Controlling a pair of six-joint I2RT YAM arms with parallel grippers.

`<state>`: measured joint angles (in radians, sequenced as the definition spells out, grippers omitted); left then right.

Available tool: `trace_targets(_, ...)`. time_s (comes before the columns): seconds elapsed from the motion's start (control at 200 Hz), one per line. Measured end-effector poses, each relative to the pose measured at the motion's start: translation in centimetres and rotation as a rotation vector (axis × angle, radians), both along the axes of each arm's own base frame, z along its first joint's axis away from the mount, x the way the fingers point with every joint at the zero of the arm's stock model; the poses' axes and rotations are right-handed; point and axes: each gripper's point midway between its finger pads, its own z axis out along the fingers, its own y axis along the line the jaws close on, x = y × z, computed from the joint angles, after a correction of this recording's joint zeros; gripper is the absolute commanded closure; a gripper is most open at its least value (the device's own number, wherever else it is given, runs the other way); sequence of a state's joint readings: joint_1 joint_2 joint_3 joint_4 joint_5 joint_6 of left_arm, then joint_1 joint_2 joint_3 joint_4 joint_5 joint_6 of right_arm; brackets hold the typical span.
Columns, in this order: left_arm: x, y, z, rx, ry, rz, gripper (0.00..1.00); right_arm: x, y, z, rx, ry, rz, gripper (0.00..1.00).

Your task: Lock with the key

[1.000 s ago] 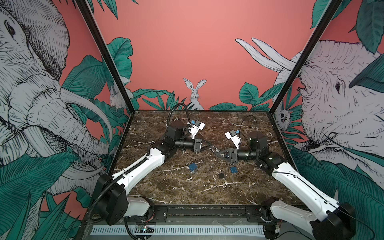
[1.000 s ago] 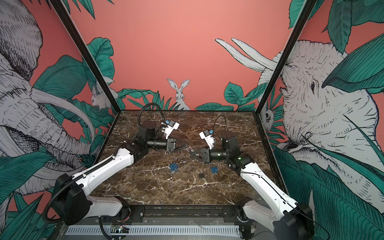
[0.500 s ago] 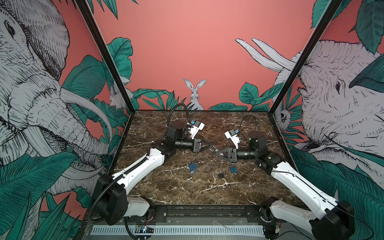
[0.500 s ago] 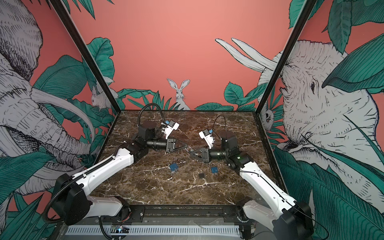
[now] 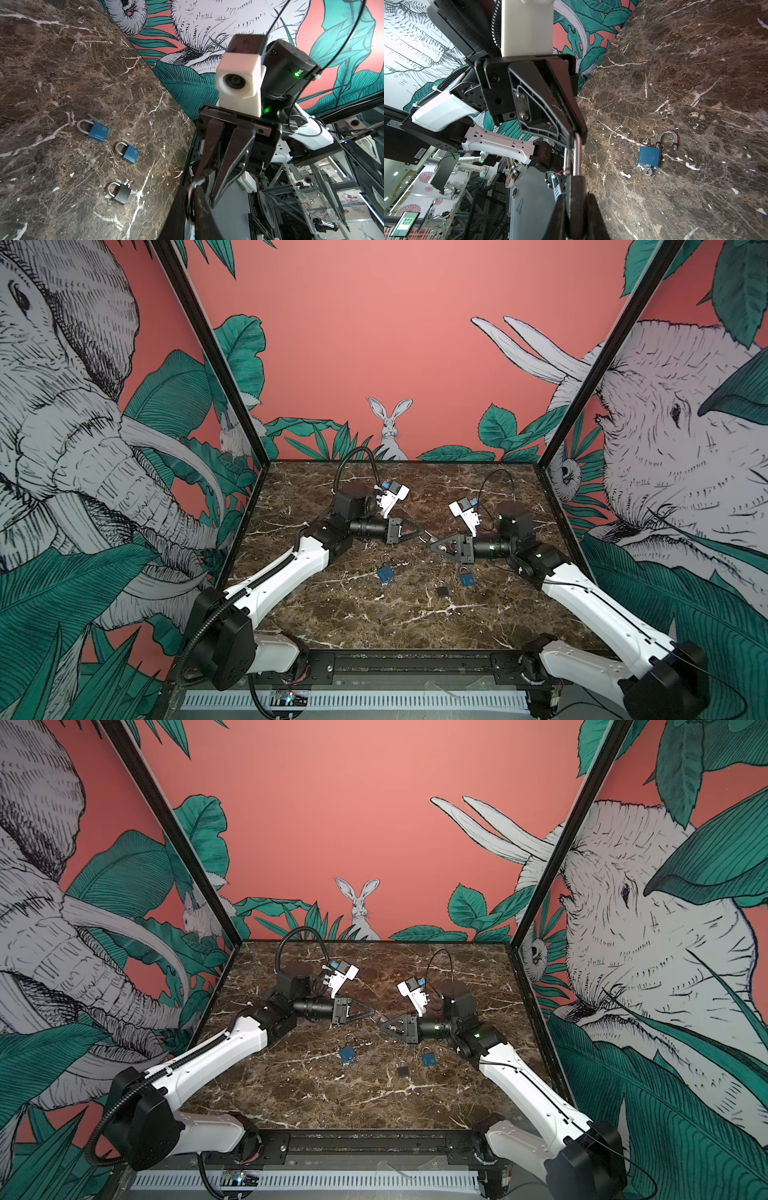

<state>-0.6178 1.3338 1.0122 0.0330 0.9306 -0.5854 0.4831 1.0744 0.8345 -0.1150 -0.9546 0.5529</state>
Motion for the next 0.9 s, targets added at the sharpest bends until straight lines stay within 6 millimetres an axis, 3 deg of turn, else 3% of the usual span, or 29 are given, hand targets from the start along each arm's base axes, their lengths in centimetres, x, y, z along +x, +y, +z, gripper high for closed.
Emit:
trace_targets(0.045,0.0,0.0,0.1,-0.003,0.001,-0.001,1.0,-0.1,0.0,0.0,0.003,0.006,0.002,1.0)
trace_targets(0.9,0.1,-0.1,1.6,-0.059,-0.052,-0.023,1.0,-0.4,0.2,2.1,0.126,0.131,0.001,1.0)
